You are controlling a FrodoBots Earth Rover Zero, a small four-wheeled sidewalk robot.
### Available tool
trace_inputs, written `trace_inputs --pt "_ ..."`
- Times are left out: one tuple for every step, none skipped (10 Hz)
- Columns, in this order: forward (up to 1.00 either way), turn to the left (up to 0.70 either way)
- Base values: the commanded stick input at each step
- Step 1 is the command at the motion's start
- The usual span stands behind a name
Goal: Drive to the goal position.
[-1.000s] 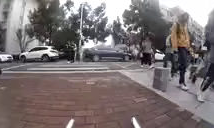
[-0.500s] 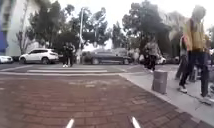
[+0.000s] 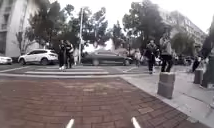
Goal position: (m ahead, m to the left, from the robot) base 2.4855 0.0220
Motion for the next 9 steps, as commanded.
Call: trace_inputs --pt "0.58 0.00" --pt "0.58 0.00" --pt "0.58 0.00" --pt "0.58 0.00" --pt "0.58 0.00" --pt "0.58 0.00" --pt "0.58 0.00" --pt "0.58 0.00" --pt "0.58 0.00"
